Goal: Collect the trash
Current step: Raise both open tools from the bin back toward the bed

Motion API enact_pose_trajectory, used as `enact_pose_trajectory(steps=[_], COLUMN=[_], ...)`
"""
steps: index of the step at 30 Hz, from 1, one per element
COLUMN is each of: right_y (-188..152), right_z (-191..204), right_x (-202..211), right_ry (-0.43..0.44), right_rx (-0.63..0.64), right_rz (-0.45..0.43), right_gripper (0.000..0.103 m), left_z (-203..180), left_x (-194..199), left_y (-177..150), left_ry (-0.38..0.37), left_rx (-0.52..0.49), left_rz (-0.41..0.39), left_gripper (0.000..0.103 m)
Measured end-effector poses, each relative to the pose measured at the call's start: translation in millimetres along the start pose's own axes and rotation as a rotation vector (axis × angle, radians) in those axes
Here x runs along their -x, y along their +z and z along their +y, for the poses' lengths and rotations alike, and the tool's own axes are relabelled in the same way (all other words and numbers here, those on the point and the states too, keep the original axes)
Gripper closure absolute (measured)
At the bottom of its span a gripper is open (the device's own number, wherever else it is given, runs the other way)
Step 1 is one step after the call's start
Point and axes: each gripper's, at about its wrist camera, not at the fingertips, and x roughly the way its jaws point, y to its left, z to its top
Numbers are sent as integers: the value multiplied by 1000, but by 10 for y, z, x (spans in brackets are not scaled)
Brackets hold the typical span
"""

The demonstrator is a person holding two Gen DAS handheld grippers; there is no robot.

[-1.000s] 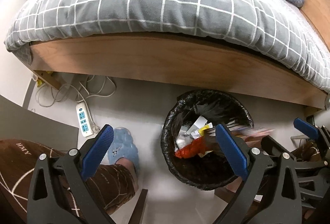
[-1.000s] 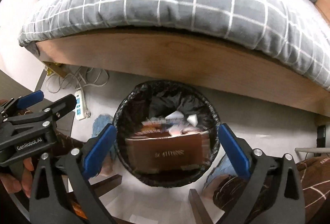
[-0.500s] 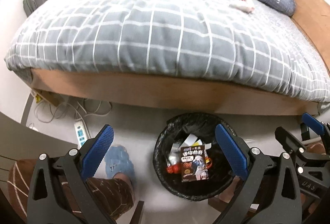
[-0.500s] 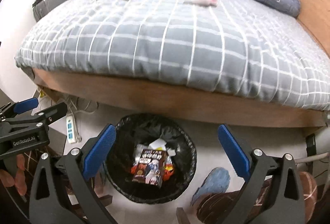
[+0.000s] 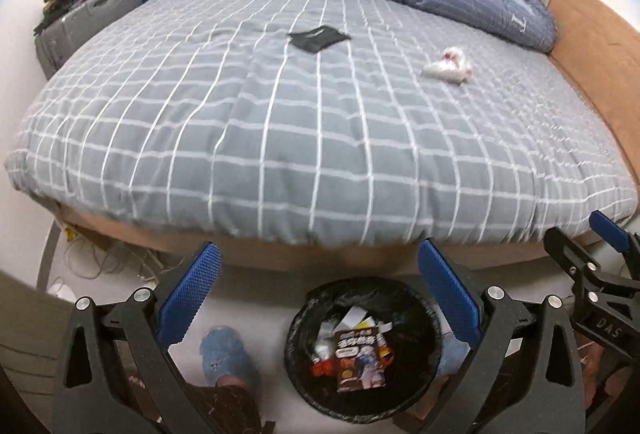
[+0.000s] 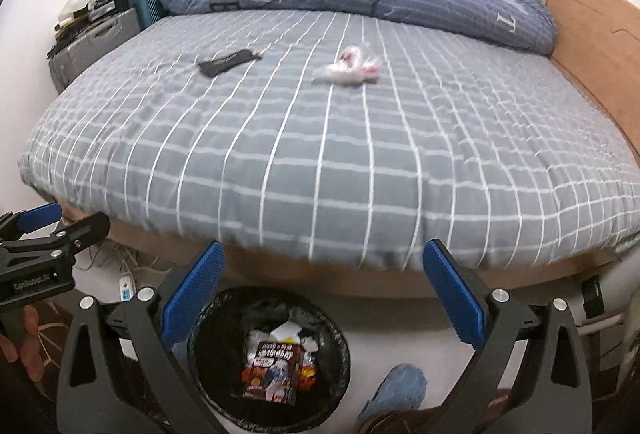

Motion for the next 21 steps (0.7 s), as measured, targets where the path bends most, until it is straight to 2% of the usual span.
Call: enact_pose_trajectory(steps=[11, 21], right_y=[558, 1018], right_z=[-187, -251], right_x=[-122, -503], right_ry=[-22, -31], right_rx=[-19, -11], right_rz=[-57, -71], right_gripper=[8, 8], left_z=[-130, -171], left_x=[-48, -352], left_y=[618, 1185], left_ry=[15, 26], left_rx=[-33, -47], left_rz=[-58, -81], left_gripper=[6, 6])
